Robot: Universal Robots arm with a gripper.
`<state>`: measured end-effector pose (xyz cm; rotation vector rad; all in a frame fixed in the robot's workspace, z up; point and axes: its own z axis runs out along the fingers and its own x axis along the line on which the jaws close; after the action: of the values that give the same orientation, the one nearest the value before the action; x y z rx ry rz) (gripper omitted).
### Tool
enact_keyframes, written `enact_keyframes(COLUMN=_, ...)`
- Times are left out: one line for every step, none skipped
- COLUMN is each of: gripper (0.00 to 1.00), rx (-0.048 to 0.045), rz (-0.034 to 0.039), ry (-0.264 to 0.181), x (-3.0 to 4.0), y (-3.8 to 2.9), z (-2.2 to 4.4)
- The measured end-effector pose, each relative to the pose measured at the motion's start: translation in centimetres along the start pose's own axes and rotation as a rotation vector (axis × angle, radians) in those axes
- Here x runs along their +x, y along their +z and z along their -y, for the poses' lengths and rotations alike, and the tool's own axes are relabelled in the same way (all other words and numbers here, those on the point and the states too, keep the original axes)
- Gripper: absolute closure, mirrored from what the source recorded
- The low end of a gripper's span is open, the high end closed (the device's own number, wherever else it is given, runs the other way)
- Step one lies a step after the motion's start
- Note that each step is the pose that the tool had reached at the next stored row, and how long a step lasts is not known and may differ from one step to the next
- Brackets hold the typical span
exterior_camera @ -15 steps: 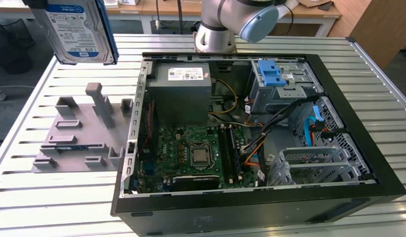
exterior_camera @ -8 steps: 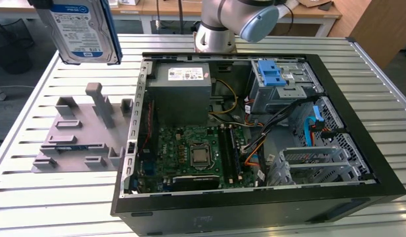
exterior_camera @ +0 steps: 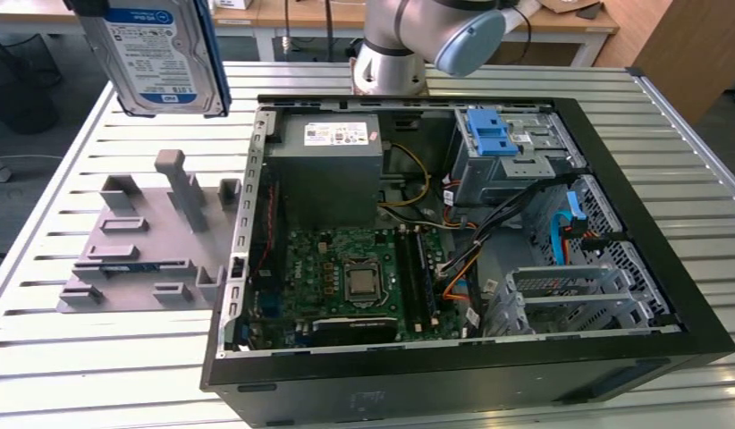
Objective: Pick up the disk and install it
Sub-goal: 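Pick up the disk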
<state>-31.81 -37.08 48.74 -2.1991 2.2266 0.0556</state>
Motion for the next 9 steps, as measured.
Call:
enact_keyframes(gripper=0.64, rx=0.0001, rz=0.0001, ry=0.000, x=0.00, y=0.00, z=0.14)
enact_keyframes(gripper=0.64, rx=0.0000, rz=0.0000, ry=0.000, x=0.00, y=0.00, z=0.27)
enact_keyframes(gripper=0.64, rx=-0.0001, rz=0.0000, ry=0.000, x=0.00, y=-0.01, z=0.39)
enact_keyframes(gripper=0.64, rx=0.0000, rz=0.0000, ry=0.000, x=-0.01, y=-0.01, z=0.51)
enact_keyframes(gripper=0.64, rx=0.0000, rz=0.0001, ry=0.000, x=-0.01, y=-0.01, z=0.63)
enact_keyframes(gripper=0.64, rx=0.0000, rz=0.0000, ry=0.000, x=-0.01, y=-0.01, z=0.74)
enact_keyframes(gripper=0.64, rx=0.0000, rz=0.0000, ry=0.000, x=-0.01, y=-0.01, z=0.86)
enact_keyframes(gripper=0.64, rx=0.0001, rz=0.0001, ry=0.000, x=-0.01, y=-0.01, z=0.99)
enact_keyframes(gripper=0.64, rx=0.0000, rz=0.0000, ry=0.000, x=-0.01, y=-0.02, z=1.10)
